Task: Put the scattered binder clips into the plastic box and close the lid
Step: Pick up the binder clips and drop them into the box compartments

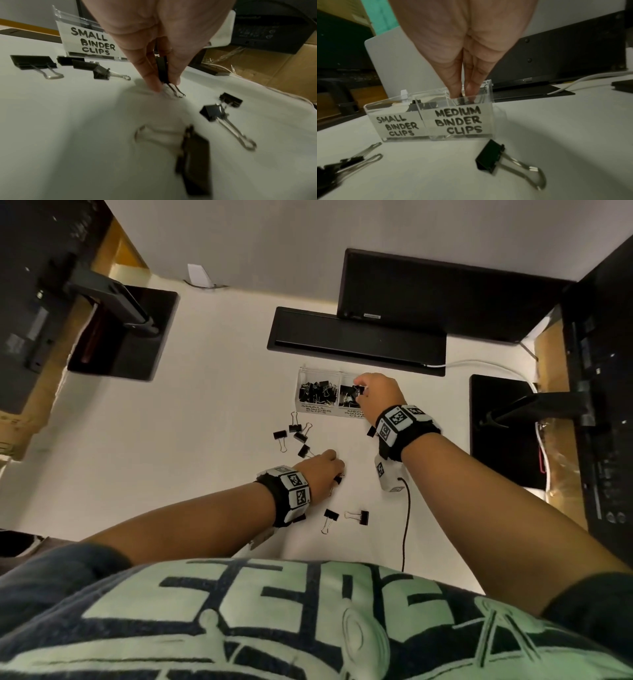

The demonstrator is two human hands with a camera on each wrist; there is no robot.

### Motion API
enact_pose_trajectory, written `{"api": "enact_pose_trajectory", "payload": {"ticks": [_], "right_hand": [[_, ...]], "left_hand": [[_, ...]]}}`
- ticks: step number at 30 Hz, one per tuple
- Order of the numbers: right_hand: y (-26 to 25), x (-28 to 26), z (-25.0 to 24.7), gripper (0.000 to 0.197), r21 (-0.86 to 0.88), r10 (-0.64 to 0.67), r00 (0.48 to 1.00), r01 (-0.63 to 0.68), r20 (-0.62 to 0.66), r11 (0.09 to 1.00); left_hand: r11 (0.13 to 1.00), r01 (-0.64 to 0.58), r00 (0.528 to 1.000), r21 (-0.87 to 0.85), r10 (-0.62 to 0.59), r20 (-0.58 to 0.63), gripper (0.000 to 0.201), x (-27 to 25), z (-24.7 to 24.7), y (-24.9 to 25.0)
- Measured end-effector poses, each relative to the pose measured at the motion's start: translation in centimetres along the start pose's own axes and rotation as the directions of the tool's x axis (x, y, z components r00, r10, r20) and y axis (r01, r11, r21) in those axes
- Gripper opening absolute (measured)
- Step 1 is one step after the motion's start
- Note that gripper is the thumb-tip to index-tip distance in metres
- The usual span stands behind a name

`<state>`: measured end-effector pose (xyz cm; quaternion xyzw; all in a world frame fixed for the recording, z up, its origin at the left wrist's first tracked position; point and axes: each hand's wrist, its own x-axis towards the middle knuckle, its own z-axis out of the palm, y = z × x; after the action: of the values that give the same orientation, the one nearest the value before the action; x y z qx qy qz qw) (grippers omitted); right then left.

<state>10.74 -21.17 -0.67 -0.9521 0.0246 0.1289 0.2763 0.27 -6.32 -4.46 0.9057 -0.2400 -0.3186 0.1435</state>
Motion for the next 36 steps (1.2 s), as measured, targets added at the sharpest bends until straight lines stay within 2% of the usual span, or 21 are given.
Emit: {"api": "enact_pose_trajectory", "payload": {"ticks": [2, 4, 7, 9, 12, 13, 15, 17, 19, 24, 27, 29, 32, 34, 36], "right_hand": [[0.3, -0.1, 0.1, 0.033, -0.020, -0.027, 0.999, 0.028, 0.025, 0.999], [0.7, -0.5, -0.1, 0.028, 0.053, -0.021, 0.998, 0.024, -0.053, 0.998], [2.1, -1.5, -0.8, 0.025, 0.263, 0.110, 0.958, -0.038, -0.265, 0.964], [3.6, -2.4, -0.7, 0.023, 0.351, 0.231, 0.924, -0.117, -0.304, 0.929], [5.6, -3.4, 0.6, 0.017, 0.275, 0.311, 0.937, -0.260, -0.160, 0.926], [5.9, -3.7, 1.2, 0.020, 0.209, 0.298, 0.951, -0.277, -0.080, 0.938], [6.2, -4.2, 2.5, 0.041, 0.095, 0.249, 0.968, -0.252, 0.041, 0.963], [6.2, -4.4, 3.5, 0.057, 0.040, 0.222, 0.973, -0.224, 0.061, 0.974], [6.2, -4.4, 4.0, 0.061, 0.015, 0.205, 0.978, -0.206, 0.031, 0.978], [6.0, -4.9, 4.4, 0.039, 0.000, 0.157, 0.988, -0.157, -0.015, 0.988], [6.1, -5.6, 4.2, 0.034, 0.059, 0.159, 0.987, -0.159, 0.001, 0.986], [6.1, -6.3, 3.7, 0.031, 0.171, 0.195, 0.980, -0.199, 0.038, 0.965], [6.7, -7.6, 3.0, 0.022, 0.340, 0.243, 0.964, -0.265, 0.106, 0.902], [7.1, -8.8, 2.9, 0.011, 0.383, 0.223, 0.962, -0.267, 0.158, 0.884], [7.0, -10.2, 2.8, 0.008, 0.385, 0.188, 0.955, -0.266, 0.228, 0.884]], "left_hand": [[0.997, -0.017, 0.997, -0.075, 0.011, -0.078, 0.022, 0.5, -1.3, 0.1], [0.988, -0.044, 0.983, -0.145, 0.017, -0.184, 0.019, 1.2, -3.1, 0.3], [0.976, -0.075, 0.937, -0.203, 0.000, -0.348, 0.015, 3.0, -6.4, 0.6], [0.974, -0.064, 0.912, -0.217, -0.031, -0.410, 0.017, 4.5, -8.4, 0.6], [0.979, -0.021, 0.900, -0.201, -0.069, -0.430, 0.020, 6.8, -10.6, 0.7], [0.983, -0.002, 0.903, -0.183, -0.077, -0.424, 0.020, 7.5, -10.9, 0.7], [0.988, 0.030, 0.916, -0.152, -0.088, -0.391, 0.021, 8.3, -10.9, 0.6], [0.992, 0.049, 0.930, -0.116, -0.087, -0.357, 0.023, 8.7, -10.5, 0.7], [0.996, 0.059, 0.940, -0.070, -0.079, -0.333, 0.026, 8.8, -10.0, 0.7], [0.998, 0.049, 0.954, -0.033, -0.056, -0.294, 0.038, 8.9, -9.6, 0.3], [1.000, 0.025, 0.958, -0.006, -0.025, -0.286, 0.037, 8.6, -9.4, -0.1], [1.000, 0.005, 0.949, 0.009, -0.002, -0.316, 0.037, 8.0, -9.2, -0.1], [0.997, -0.065, 0.911, 0.030, 0.071, -0.406, 0.041, 6.2, -8.3, 0.2], [0.992, -0.123, 0.879, 0.028, 0.122, -0.460, 0.039, 4.2, -7.0, 0.7], [0.988, -0.156, 0.890, -0.001, 0.141, -0.434, 0.033, 2.0, -5.1, 1.1]]}}
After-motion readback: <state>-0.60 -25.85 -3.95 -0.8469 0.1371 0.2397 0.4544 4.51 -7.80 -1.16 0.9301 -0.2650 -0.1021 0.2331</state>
